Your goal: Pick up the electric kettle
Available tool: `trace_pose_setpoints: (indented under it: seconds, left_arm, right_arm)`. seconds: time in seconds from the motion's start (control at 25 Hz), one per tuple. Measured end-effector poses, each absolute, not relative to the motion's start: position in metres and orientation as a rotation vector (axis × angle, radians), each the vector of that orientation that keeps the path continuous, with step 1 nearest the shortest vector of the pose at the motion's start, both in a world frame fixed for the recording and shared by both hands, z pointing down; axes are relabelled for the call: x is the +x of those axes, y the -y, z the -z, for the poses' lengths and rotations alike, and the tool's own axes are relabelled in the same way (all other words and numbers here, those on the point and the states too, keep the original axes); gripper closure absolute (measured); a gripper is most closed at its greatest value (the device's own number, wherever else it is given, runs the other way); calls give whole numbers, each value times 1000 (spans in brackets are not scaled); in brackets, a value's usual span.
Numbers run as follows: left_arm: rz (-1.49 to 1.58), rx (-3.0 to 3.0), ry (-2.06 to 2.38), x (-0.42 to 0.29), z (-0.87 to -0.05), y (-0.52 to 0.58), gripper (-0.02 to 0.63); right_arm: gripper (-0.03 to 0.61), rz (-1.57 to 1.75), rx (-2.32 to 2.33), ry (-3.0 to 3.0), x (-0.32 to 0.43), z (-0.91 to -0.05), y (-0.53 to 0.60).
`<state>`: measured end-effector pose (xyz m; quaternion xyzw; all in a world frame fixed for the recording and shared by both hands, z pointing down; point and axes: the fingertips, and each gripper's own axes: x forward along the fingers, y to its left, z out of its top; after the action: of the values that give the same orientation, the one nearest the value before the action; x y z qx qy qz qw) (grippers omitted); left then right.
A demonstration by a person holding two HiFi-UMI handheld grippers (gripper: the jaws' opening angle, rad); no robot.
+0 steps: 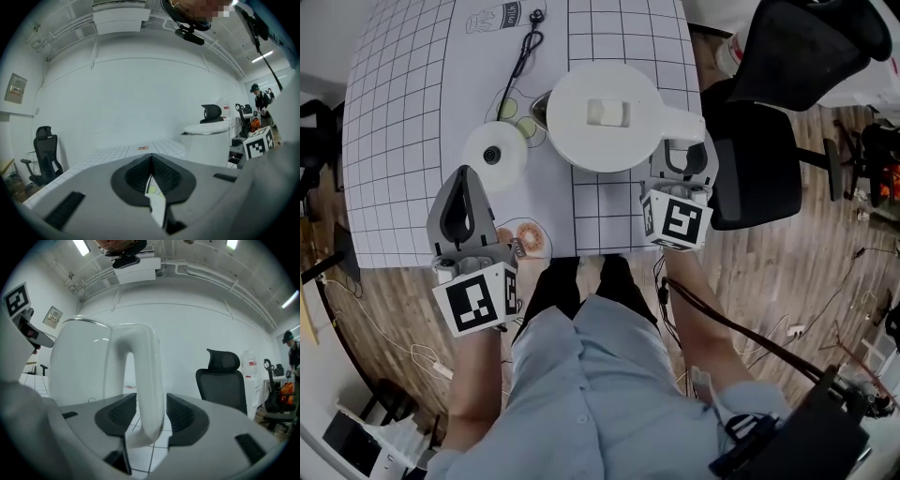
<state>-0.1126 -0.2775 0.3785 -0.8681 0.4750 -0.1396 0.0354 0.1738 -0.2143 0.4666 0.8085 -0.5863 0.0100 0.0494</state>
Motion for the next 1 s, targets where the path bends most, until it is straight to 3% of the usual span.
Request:
trace_pose_setpoints:
  seconds: [0.28,0.6,0.72,1.0]
  left_arm:
    - [396,-2679,-1492,-117,-378,268,615]
    - [249,-2684,-1584,-102,-355,233,615]
    - [186,-2655,-1599,-100,-339,216,615]
    - [56,-2597,-1613,-96,-302,196,615]
  right_arm:
    - [388,-133,2424,1835,151,-473,179]
    - [391,-133,2276,2036,115,-421,151]
    - [413,-37,2225,2135,100,-390,146]
    - [540,161,2076,2354,60,-323,149]
